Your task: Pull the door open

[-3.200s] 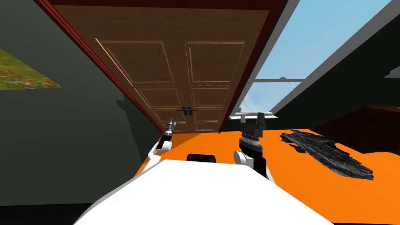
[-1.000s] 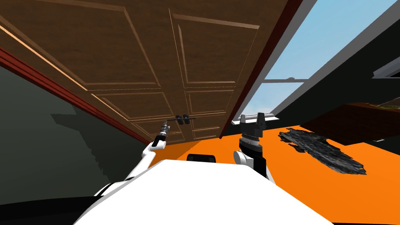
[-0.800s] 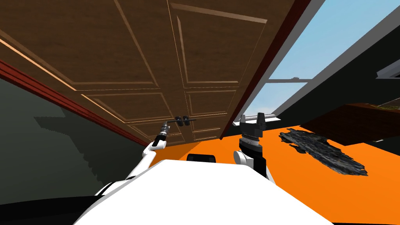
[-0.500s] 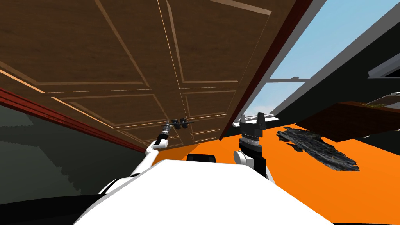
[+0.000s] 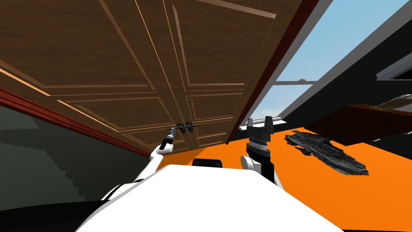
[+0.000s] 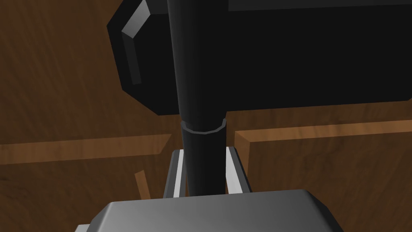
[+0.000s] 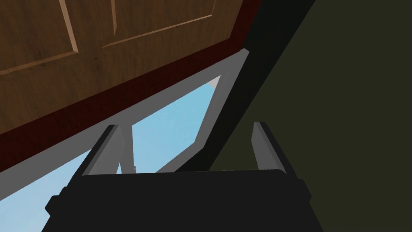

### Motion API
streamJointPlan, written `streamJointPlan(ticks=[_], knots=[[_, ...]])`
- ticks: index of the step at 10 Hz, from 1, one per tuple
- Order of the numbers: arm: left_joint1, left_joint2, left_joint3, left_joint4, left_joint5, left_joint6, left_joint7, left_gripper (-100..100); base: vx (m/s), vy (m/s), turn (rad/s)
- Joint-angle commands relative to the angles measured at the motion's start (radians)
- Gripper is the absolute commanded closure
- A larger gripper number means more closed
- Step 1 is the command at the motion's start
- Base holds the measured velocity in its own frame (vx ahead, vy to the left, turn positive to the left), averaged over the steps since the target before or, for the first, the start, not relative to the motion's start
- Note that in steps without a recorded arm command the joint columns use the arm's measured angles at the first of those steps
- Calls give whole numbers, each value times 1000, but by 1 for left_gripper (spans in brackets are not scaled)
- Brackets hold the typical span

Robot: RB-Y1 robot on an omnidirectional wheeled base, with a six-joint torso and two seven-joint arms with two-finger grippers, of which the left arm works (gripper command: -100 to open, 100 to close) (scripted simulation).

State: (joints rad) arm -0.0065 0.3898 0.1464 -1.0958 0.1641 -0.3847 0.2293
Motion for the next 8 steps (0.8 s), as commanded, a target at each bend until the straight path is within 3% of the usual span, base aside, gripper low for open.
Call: streamJointPlan(ticks=[1, 2, 4, 8], knots=[[1, 2, 3, 0, 0, -1, 0, 100, 0, 0, 0], [16, 20, 6, 2, 4, -4, 10, 100, -105, 32, -41], [29, 37, 1, -1, 6, -10, 22, 100, -172, 7, -69], [58, 74, -47, -23, 9, -35, 67, 100, -200, 15, -133]])
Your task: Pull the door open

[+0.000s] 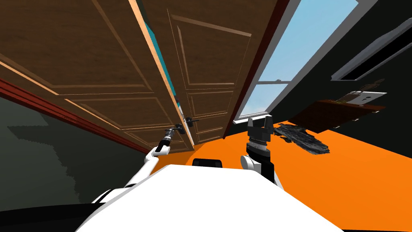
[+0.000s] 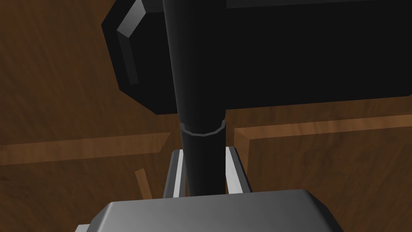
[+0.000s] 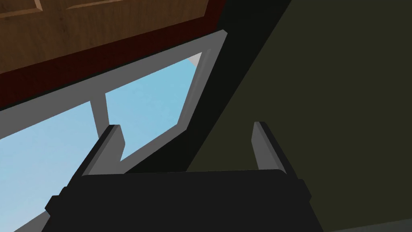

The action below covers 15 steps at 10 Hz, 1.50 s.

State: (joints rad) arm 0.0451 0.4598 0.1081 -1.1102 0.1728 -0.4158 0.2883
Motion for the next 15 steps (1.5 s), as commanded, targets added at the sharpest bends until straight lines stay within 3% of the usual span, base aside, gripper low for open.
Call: streamJointPlan(ticks=[1, 3, 4, 5, 7, 12, 13, 14, 15], knots=[[13, 14, -30, -18, 0, -13, 24, 100, -242, 104, -185], [21, 25, -62, -32, -1, -26, 45, 100, -235, 95, -189], [17, 27, -46, -15, 0, -26, 38, 100, -109, 37, -44], [36, 43, -69, -27, -1, -43, 58, 100, -156, 42, -113], [50, 58, -84, -38, -1, -56, 72, 100, -189, 71, -118], [105, 115, -144, -79, -1, -109, 129, 100, -202, 66, -112], [111, 122, -150, -83, -1, -115, 135, 100, -231, 86, -115], [104, 124, -139, -76, 1, -105, 131, 100, -102, 31, -22], [126, 141, -154, -80, 0, -131, 148, 100, -123, 42, -135]])
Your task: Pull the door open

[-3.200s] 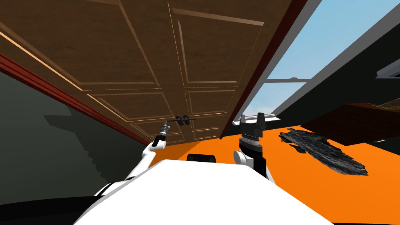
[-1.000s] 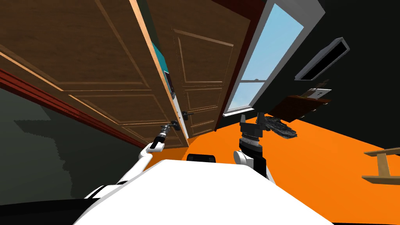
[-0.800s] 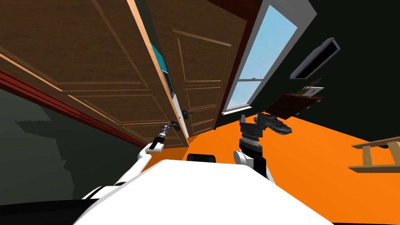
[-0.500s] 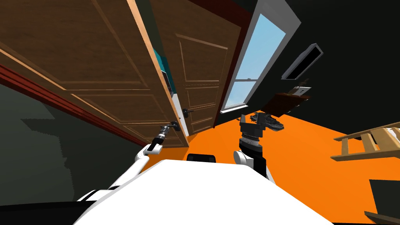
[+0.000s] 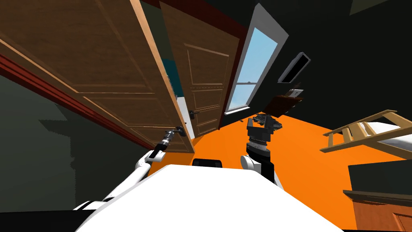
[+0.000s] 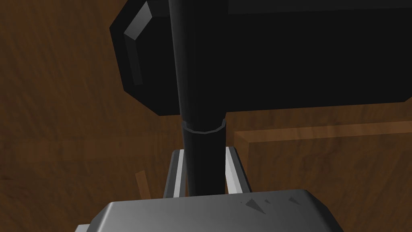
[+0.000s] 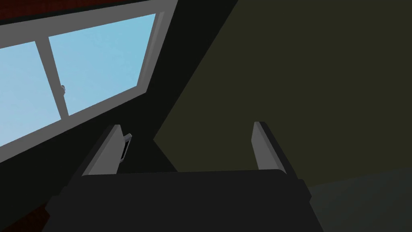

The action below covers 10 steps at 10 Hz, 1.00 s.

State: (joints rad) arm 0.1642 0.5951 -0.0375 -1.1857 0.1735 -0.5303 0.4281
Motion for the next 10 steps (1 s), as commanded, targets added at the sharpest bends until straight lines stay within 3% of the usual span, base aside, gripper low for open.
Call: streamJointPlan(ticks=[1, 6, 7, 8, 10], knots=[[11, 10, -11, -6, -1, -23, 12, 100, -206, 66, -132], [81, 73, -52, -27, -4, -117, 67, 100, -247, 96, -163], [76, 73, -39, -24, 0, -103, 62, 100, -128, 53, -38], [91, 84, -50, -19, -2, -130, 74, 100, -174, 49, -160], [104, 99, -58, -14, -4, -159, 86, 100, -226, 118, -183]])
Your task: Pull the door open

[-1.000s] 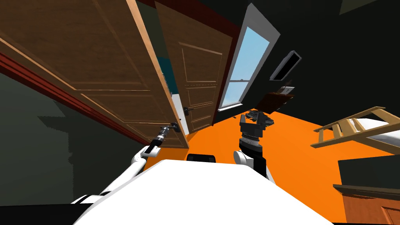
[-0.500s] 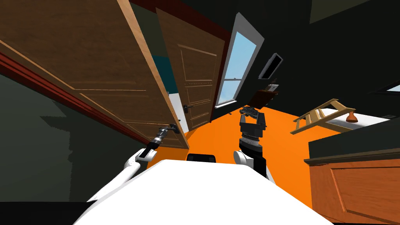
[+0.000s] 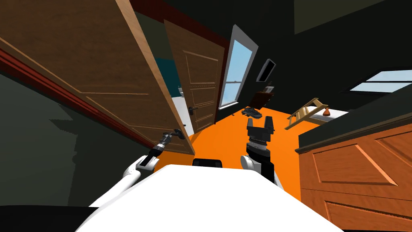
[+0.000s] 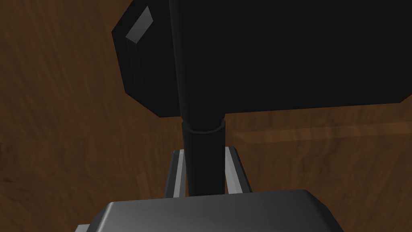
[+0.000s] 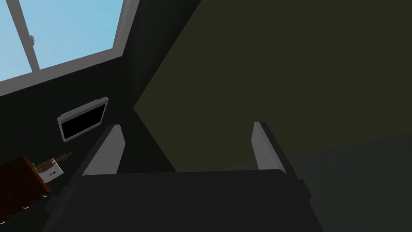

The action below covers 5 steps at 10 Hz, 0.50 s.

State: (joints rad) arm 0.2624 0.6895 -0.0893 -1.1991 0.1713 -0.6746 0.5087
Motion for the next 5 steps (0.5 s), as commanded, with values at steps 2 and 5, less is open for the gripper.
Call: streamJointPlan(ticks=[2, 5], knots=[[21, 21, -15, 4, -3, -47, 20, 100, -195, 70, -148], [42, 45, -28, 11, -5, -94, 39, 100, -220, 76, -150]])
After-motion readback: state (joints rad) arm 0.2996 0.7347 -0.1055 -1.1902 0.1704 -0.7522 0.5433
